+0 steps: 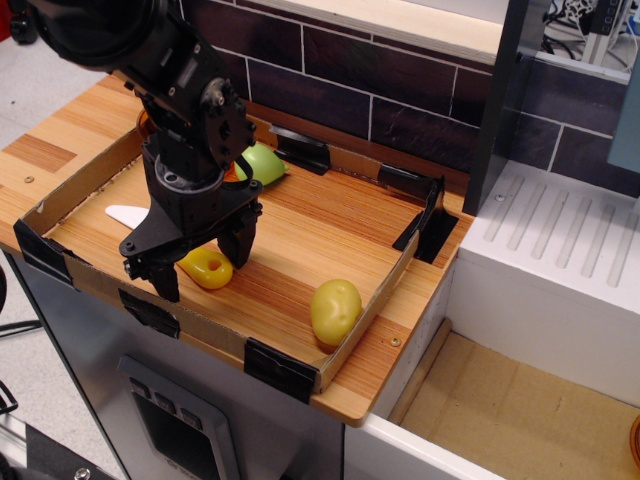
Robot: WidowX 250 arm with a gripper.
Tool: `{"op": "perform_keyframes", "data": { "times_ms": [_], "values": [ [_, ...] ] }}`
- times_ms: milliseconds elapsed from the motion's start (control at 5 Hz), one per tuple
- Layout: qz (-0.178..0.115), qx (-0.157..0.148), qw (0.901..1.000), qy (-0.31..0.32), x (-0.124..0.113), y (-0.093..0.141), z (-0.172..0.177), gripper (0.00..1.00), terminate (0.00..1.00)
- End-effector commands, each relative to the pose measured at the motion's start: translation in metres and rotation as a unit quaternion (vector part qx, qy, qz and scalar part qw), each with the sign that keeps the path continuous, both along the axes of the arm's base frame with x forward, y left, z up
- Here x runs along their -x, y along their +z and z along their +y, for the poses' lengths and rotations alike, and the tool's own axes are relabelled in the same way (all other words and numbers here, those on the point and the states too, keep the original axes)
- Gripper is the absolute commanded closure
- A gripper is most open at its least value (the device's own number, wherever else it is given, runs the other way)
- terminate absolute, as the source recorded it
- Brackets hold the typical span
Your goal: Put knife in pot
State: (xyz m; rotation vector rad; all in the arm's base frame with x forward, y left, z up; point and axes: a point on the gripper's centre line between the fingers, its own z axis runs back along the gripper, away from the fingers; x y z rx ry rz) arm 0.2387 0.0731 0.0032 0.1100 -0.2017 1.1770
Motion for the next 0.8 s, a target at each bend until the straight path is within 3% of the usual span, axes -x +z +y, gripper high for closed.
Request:
{"op": "perform_keyframes", "data": {
  "times_ms": [0,200,400,600],
  "values": [
    [-0.009,-0.011,0.9997,-0.020,-0.002,-0.003,-0.007,0.00,0.00],
    [-0.012,-0.008,0.9997,-0.021,0.000,-0.003,-0.007,1.00,0.00],
    [0.008,0.004,0.9998,-0.018,-0.001,0.007,-0.005,1.00,0.00],
    [0.003,0.003,0.9997,0.025,0.000,0.022,-0.003,1.00,0.00]
  ]
}}
